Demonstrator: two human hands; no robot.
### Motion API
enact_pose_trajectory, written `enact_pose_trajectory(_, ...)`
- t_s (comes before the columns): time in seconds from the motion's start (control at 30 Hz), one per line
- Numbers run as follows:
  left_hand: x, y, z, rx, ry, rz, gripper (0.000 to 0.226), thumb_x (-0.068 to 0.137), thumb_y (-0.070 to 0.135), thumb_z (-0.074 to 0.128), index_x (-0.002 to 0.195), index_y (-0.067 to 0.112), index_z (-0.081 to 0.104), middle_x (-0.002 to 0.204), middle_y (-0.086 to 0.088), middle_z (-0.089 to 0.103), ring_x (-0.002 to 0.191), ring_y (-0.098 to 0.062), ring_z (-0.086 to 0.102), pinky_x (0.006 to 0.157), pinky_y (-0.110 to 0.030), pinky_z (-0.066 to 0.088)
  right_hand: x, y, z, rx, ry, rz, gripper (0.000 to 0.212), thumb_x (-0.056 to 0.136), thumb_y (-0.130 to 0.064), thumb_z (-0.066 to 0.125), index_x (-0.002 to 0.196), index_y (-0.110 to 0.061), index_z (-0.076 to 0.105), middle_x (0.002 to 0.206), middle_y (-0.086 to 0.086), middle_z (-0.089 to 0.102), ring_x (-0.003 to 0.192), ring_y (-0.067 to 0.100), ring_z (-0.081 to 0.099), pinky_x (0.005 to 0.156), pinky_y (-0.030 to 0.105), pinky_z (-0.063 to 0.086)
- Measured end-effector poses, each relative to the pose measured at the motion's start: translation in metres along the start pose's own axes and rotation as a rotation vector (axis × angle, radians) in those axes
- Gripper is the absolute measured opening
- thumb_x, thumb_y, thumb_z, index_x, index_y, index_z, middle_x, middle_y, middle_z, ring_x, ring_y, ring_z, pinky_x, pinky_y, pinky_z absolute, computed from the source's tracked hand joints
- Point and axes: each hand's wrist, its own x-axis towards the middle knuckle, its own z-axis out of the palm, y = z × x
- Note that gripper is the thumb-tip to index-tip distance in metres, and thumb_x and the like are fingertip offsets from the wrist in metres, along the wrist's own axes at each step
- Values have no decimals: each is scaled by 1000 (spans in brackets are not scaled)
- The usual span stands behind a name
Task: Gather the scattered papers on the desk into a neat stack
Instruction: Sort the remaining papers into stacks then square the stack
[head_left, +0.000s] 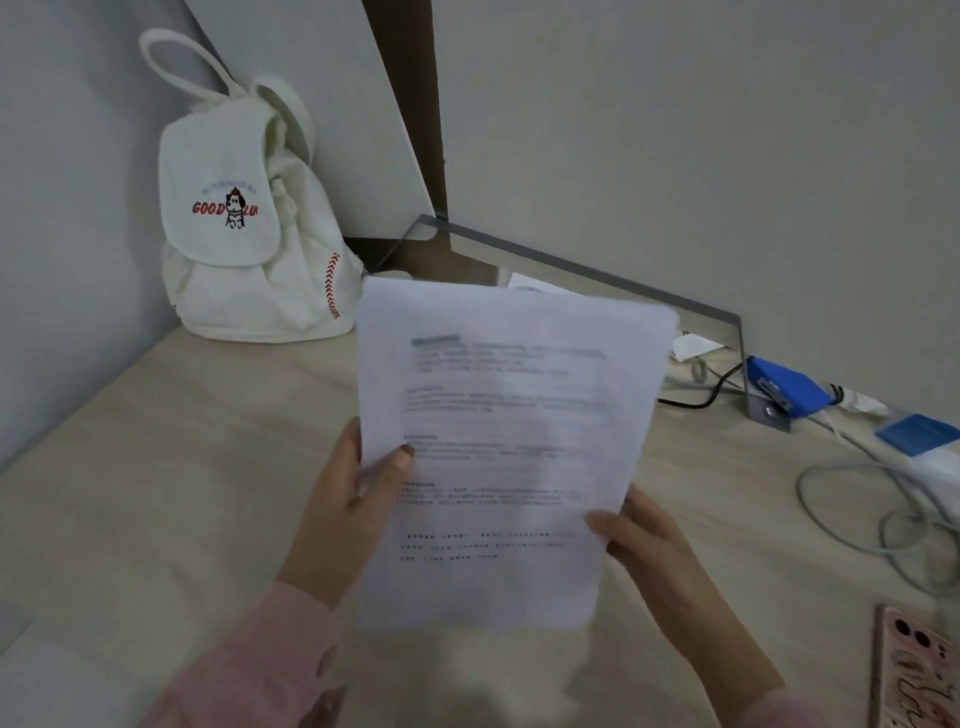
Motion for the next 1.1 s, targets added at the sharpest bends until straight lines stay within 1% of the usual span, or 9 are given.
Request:
enact_pose_trajectory(0.13,-18,-11,0,-2,33,-6,21,74,32,61,94,36,65,95,27,69,89,8,63,73,-8,49,8,-4,17,-2,264,-234,21,82,12,46,83,-2,61,78,3,63,72,11,58,64,27,45)
enact_pose_trajectory(0.27,-32,-45,-3,-33,90,-177,49,55,50,58,92,19,66,77,20,72,74,11,63,68,-3,46,9,16,29,-103,313,-184,33,83,14,44,66,-10,59,59,-9,61,56,-3,51,61,21,42)
enact_pose_trajectory(0.4,-32,-57,-2,-42,107,-289,39,64,41,63,98,22,64,83,17,70,74,13,61,67,-1,44,7,26,36,-144,275,-91,30,87,7,45,80,-16,63,78,-7,64,64,-10,58,68,19,45)
enact_pose_trajectory(0.57,-30,-50,-10,0,168,-267,19,74,27,68,68,21,51,64,6,47,59,-11,46,51,-7,36,3,15,43,-157,269,-128,32,87,9,43,68,-13,57,71,0,57,58,-4,51,66,29,38)
enact_pose_trajectory(0.67,-31,-46,-30,-36,148,-248,18,75,15,64,92,21,61,75,15,70,74,7,63,64,-2,44,3,7,58,-170,193,-126,27,89,7,43,81,-12,61,76,-5,63,64,-3,57,67,23,43)
enact_pose_trajectory(0.77,-34,-41,-65,-29,136,-220,27,80,16,63,101,33,58,90,34,68,86,14,62,70,-4,47,6,4,85,-199,51,-88,32,90,3,44,96,-22,63,84,-19,70,74,-10,63,63,11,49)
enact_pose_trajectory(0.87,-40,-41,-115,4,182,-263,25,89,10,56,101,31,59,94,27,69,86,12,63,70,-12,50,8,10,124,-293,-104,-28,37,90,0,46,108,-29,61,99,-22,71,89,-4,66,68,14,53)
enact_pose_trajectory(0.97,-52,-47,-167,84,228,-322,14,90,15,55,101,24,57,100,10,67,85,4,64,70,-18,49,8,27,170,-381,-210,63,38,90,-5,48,116,-30,58,108,-13,70,97,10,67,83,35,55)
enact_pose_trajectory(1.1,-80,-63,-241,130,347,-469,16,91,18,54,107,19,53,102,11,61,94,-10,61,68,-23,46,5,65,245,-381,-347,263,30,94,-12,46,112,-31,59,107,-6,71,95,15,69,75,28,57)
